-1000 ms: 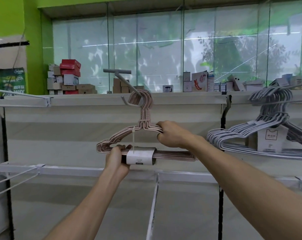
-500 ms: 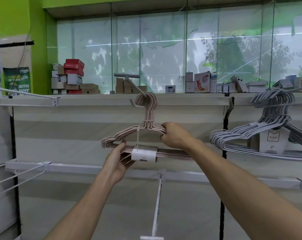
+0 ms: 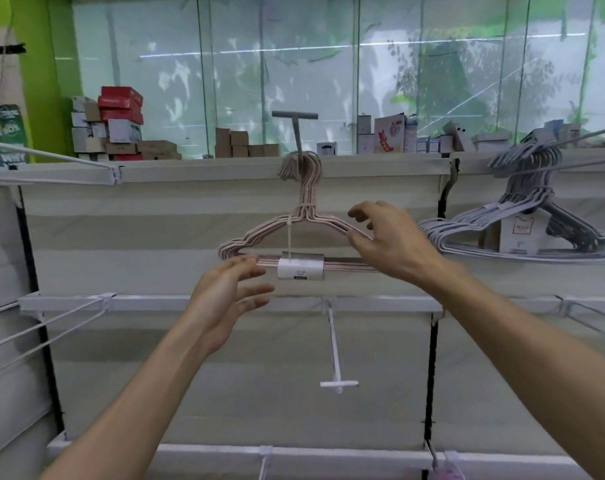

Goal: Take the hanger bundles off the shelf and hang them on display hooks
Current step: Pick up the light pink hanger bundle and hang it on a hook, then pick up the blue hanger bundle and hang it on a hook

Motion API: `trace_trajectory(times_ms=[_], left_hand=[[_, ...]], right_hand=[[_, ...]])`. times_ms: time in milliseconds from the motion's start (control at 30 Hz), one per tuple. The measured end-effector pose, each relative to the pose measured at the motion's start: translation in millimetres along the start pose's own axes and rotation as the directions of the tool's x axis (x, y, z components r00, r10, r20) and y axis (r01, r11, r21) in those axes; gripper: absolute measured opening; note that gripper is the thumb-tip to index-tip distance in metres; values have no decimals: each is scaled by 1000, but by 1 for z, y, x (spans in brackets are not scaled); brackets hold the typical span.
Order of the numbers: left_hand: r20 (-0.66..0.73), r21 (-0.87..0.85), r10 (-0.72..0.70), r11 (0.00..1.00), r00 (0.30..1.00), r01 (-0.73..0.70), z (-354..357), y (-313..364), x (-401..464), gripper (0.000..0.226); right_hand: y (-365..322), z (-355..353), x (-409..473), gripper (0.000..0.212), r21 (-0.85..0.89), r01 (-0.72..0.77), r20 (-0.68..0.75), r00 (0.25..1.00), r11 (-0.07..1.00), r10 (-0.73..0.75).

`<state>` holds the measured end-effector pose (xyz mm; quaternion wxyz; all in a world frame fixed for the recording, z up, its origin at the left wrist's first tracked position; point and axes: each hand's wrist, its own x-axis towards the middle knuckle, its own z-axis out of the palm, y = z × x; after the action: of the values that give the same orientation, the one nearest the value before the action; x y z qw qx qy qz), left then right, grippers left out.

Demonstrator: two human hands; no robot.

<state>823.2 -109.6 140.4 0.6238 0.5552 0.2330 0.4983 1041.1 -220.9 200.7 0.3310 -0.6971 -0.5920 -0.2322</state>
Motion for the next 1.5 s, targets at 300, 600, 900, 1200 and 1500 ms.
trace_trajectory(times_ms=[300,600,900,1200,1500], left_hand=[[351,44,217,968,911,-248,46,12,-71,15],[763,75,362,773,536,-630,140,11,-154,16],[889,-64,338,761,310,-645,280,-27,-241,28],[925,-182,330,820,187,-543,421,-59,-362,23],[962,-182,240,918,129,-352,515,-111,-455,10]], right_hand=[[-5,-57,-76,29,-38,-21,-158,987,999,15],[28,-163,-173,18,-173,-164,-284,952,971,111],[85,-302,-307,20,-297,-357,-366,899,886,239],[137,-434,-445,19,-338,-534,-398,827,775,397],[187,-511,-560,19,-359,-655,-448,746,664,493]])
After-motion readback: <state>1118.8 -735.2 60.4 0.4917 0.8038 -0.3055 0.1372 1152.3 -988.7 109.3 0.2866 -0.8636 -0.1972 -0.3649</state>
